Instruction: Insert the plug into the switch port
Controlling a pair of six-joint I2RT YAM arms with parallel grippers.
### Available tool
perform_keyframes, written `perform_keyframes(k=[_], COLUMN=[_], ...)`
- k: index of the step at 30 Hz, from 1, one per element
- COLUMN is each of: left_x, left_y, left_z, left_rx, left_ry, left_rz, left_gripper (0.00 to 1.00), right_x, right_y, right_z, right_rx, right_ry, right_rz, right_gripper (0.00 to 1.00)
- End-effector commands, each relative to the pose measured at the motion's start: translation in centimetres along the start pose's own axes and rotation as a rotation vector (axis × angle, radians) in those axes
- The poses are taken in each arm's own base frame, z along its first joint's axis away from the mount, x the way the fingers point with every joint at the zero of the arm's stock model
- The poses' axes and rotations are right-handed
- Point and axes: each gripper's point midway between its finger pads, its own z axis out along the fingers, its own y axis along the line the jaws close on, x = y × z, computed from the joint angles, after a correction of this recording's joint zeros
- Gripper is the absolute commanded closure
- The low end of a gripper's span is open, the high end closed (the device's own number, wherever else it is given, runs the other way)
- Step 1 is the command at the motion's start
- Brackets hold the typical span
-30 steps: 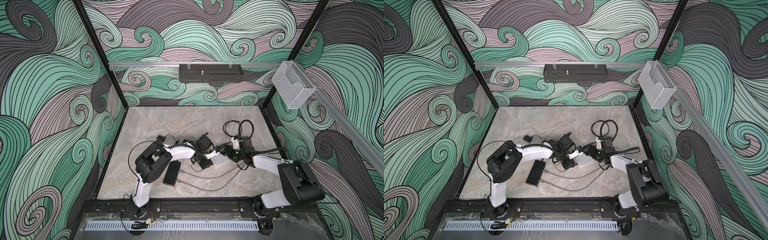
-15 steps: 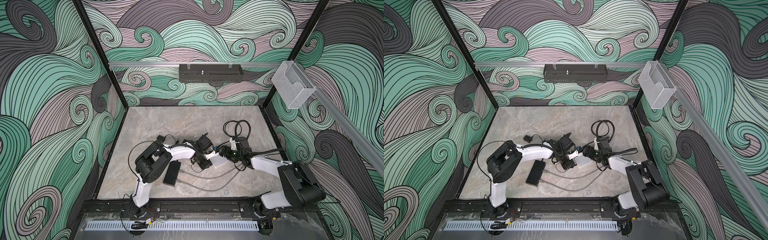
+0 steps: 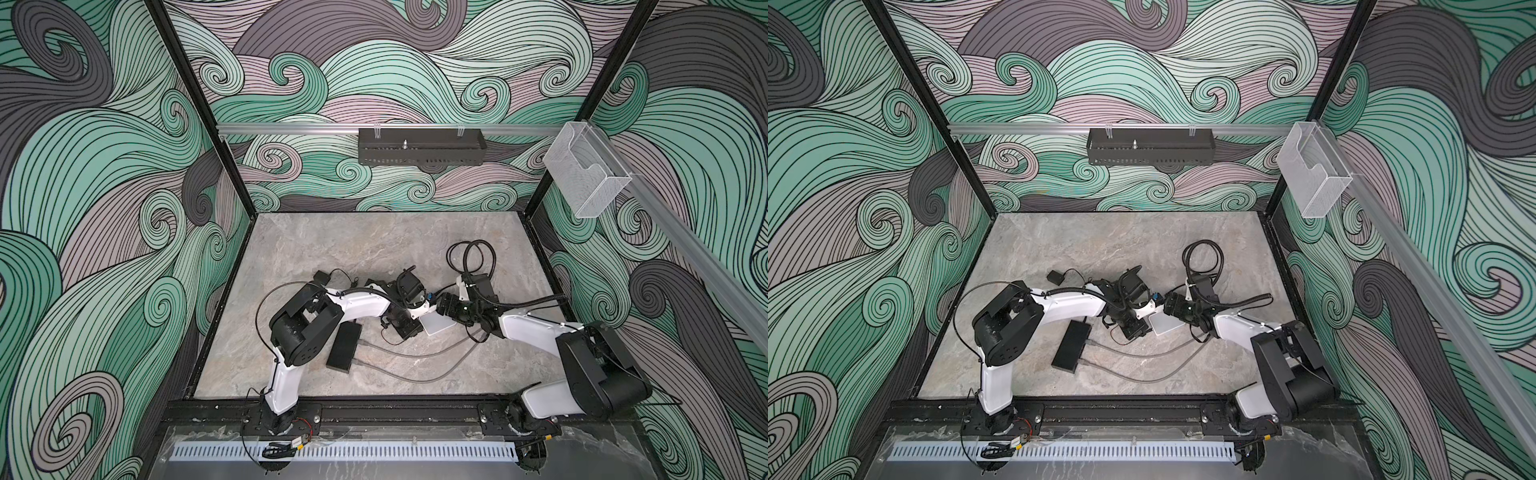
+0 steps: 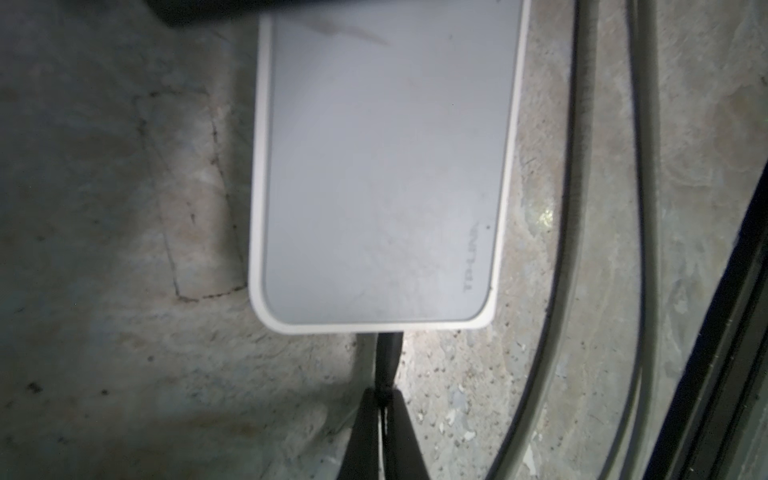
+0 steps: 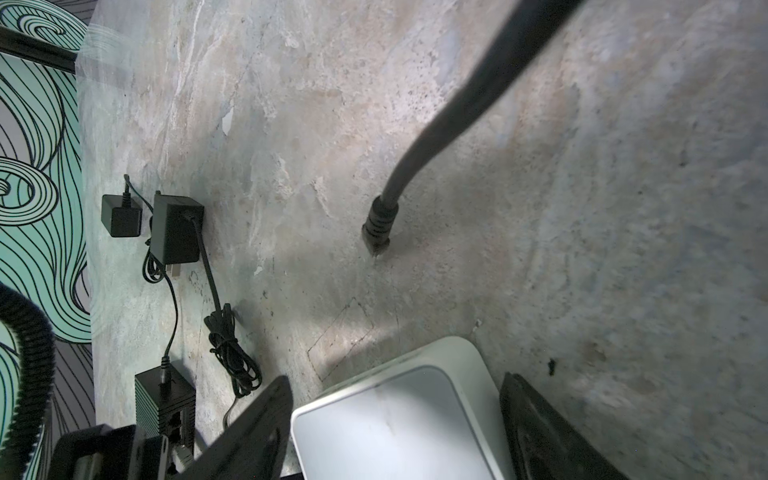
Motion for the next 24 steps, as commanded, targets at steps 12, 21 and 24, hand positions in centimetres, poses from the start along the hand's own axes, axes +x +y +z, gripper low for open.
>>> perform_keyframes(k=[12, 21, 24], left_x=[-5.9, -6.2, -6.1], left_y=[-1.2, -1.8, -1.7], left_z=[-3.6, -3.5, -3.3], left_rx=[0.019, 0.061, 0.063], left_ry=[-0.209, -0.233, -0.23], left_rz=[0.07, 0.05, 0.047], left_gripper=[1.0, 1.0, 1.0], right_x=[3.5, 4.2, 4.5], right_y=[1.6, 1.3, 1.3], right_z=[1.0, 1.2, 1.3], right_rx=[-0.077, -0.098, -0.104], right_ry=[0.127, 0.132, 0.139], right_rz=[-0.026, -0.022, -0.017], right_gripper=[0.28, 0.36, 0.38])
